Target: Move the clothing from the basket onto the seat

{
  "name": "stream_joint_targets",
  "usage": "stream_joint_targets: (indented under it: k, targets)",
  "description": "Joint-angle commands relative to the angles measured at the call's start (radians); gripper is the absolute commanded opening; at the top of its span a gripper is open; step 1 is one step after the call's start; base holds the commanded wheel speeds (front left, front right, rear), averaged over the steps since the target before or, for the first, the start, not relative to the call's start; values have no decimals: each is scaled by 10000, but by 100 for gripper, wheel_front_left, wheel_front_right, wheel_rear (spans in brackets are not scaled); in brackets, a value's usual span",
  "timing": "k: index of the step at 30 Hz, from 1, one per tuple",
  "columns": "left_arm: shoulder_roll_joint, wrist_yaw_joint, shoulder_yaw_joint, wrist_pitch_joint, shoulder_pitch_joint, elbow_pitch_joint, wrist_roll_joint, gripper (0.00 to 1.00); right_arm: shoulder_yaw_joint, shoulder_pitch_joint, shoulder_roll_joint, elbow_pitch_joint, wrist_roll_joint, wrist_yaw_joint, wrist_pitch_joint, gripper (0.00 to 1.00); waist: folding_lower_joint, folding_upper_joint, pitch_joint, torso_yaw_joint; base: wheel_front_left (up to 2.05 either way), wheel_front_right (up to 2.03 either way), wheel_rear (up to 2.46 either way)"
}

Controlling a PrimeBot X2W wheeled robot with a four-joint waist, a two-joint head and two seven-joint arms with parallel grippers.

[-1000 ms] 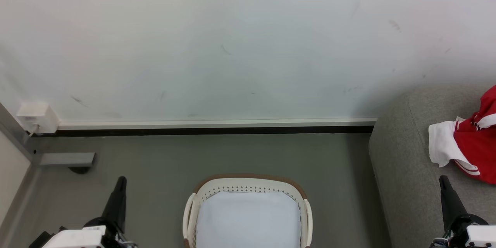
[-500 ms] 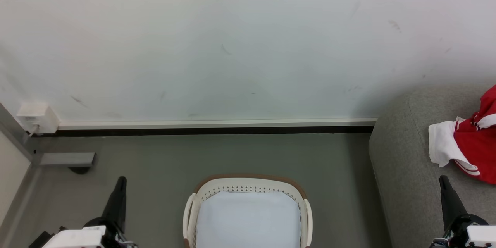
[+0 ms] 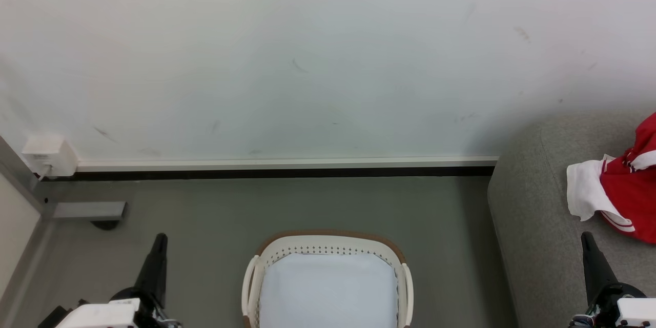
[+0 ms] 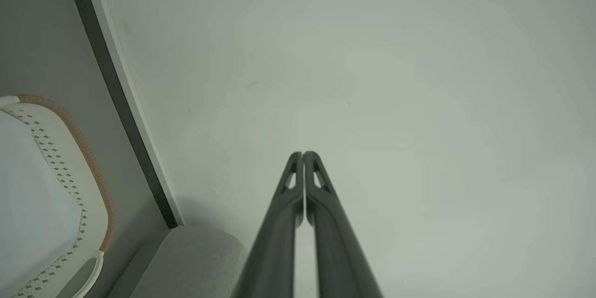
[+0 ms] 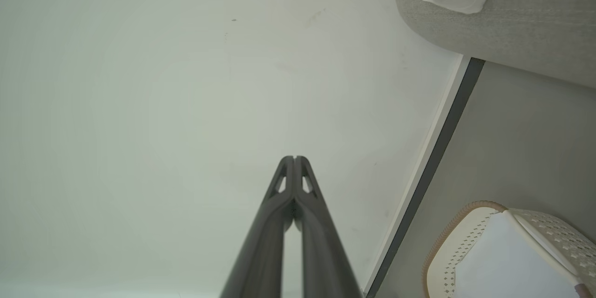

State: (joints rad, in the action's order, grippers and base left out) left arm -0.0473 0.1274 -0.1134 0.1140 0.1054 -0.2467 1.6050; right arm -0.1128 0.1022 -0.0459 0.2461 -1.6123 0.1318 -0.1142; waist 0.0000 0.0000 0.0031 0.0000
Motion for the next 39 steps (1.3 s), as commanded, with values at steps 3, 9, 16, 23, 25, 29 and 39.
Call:
stream_joint_targets:
  k: [3, 9, 16, 23, 25, 29, 39]
  targets:
    - [-55, 61, -21, 40, 81, 30, 143, 0, -37, 122, -81, -42, -14, -21, -32, 0, 0, 0, 0, 0, 0, 0, 0]
    - [-55, 61, -21, 40, 80, 30, 143, 0, -37, 122, -81, -42, -14, -22, -32, 0, 0, 0, 0, 0, 0, 0, 0]
    - [-55, 60, -20, 40, 80, 31, 144, 0, -37, 122, -81, -42, -14, -21, -30, 0, 0, 0, 0, 0, 0, 0, 0]
    - [-55, 60, -20, 39, 80, 31, 144, 0, -36, 122, -81, -42, -14, -21, -31, 0, 0, 0, 0, 0, 0, 0, 0]
    - [-55, 60, -20, 39, 80, 31, 144, 0, -36, 122, -81, -42, -14, -21, -30, 0, 0, 0, 0, 0, 0, 0, 0]
    - [-55, 60, -19, 39, 80, 32, 144, 0, -36, 122, -79, -42, -14, -21, -31, 0, 0, 0, 0, 0, 0, 0, 0]
    - [-55, 60, -19, 39, 80, 30, 145, 0, -36, 122, -80, -42, -14, -21, -29, 0, 0, 0, 0, 0, 0, 0, 0]
